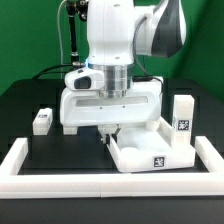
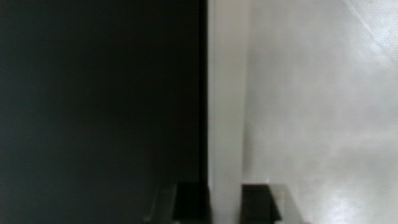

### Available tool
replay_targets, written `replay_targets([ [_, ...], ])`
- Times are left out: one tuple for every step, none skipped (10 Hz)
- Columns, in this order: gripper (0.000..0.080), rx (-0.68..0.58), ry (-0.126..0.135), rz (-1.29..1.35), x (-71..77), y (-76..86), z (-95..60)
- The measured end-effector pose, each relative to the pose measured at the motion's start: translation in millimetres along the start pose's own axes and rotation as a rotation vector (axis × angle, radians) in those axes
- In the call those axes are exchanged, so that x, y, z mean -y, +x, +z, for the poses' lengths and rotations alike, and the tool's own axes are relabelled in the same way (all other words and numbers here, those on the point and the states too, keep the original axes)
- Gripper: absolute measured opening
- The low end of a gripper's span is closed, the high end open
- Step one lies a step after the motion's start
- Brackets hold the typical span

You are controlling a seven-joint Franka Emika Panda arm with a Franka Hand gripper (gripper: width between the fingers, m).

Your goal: Assemble desk

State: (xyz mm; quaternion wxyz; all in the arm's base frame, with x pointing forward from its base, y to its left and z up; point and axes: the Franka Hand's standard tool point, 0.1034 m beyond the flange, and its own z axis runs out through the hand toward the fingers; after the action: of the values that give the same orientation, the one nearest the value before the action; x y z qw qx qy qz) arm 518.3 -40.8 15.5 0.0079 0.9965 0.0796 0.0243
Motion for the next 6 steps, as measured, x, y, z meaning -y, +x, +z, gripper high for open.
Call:
replay_targets([
  [0.0060, 0.001, -0.004, -0.054, -0.8, 0.8, -0.4],
  [0.0060, -0.005, -0.014, -0.186, -1.9, 10.8, -4.8],
  [0.0060, -0.031, -0.042, -0.311, -1.9, 19.6, -5.3],
  [0.0060, -0.042, -0.058, -0.443, 1.2, 23.8, -4.1],
  [0.0061, -0.039, -0.061, -0.508, -1.9, 23.5, -5.0],
  [0.0061, -0.036, -0.065, -0.528, -3.9, 23.2, -5.1],
])
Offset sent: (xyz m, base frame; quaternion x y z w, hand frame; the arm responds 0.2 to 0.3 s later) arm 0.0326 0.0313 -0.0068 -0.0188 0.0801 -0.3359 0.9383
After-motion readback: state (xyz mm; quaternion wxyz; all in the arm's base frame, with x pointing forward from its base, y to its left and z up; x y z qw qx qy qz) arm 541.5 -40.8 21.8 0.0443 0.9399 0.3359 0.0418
